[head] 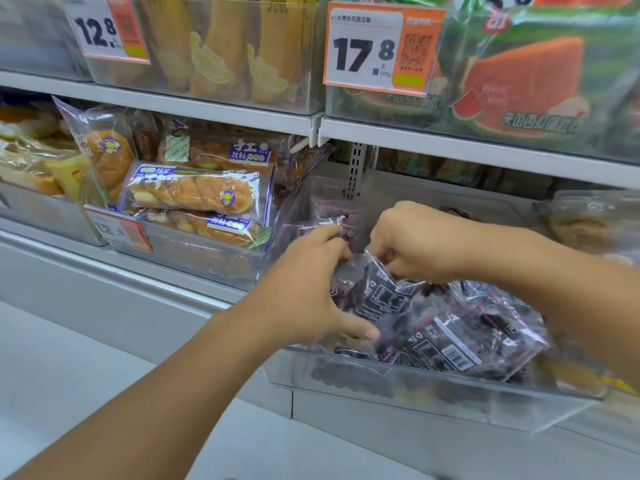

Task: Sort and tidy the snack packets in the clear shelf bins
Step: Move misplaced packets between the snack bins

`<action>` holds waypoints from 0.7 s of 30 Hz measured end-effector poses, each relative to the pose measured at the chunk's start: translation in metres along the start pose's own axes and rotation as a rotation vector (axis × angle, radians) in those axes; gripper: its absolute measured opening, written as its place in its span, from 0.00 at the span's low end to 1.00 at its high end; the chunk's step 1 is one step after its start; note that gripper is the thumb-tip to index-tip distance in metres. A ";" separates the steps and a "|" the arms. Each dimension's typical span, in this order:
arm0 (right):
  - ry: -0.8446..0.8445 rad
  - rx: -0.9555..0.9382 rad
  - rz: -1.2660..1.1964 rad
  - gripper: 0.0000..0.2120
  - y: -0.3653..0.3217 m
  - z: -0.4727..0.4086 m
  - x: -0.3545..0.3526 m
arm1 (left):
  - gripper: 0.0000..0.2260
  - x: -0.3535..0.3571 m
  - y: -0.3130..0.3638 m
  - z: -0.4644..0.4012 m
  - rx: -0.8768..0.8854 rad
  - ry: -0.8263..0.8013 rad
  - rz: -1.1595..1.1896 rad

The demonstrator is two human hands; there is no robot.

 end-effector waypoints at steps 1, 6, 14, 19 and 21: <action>0.024 -0.004 -0.004 0.12 0.000 0.006 0.002 | 0.34 -0.005 0.001 0.002 0.031 0.023 0.020; 0.046 -0.037 -0.050 0.11 0.002 0.030 -0.001 | 0.19 -0.010 0.005 0.015 0.201 -0.133 -0.003; -0.224 0.065 -0.065 0.13 0.014 0.024 -0.017 | 0.19 0.007 0.012 0.024 0.236 -0.151 -0.048; -0.213 0.016 0.003 0.20 0.008 -0.002 -0.006 | 0.17 0.014 0.012 0.018 0.146 -0.038 -0.050; -0.160 0.011 0.004 0.21 0.010 -0.006 -0.006 | 0.16 0.011 0.012 0.015 0.127 0.006 -0.049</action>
Point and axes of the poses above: each hand's wrist, its own z-axis away from the middle knuckle, its own x-axis out of the palm, y = z × x, the point moved 4 cm from there along -z, towards the middle knuckle, and after that the axes turned 4 degrees about x, right-handed, at the moved point
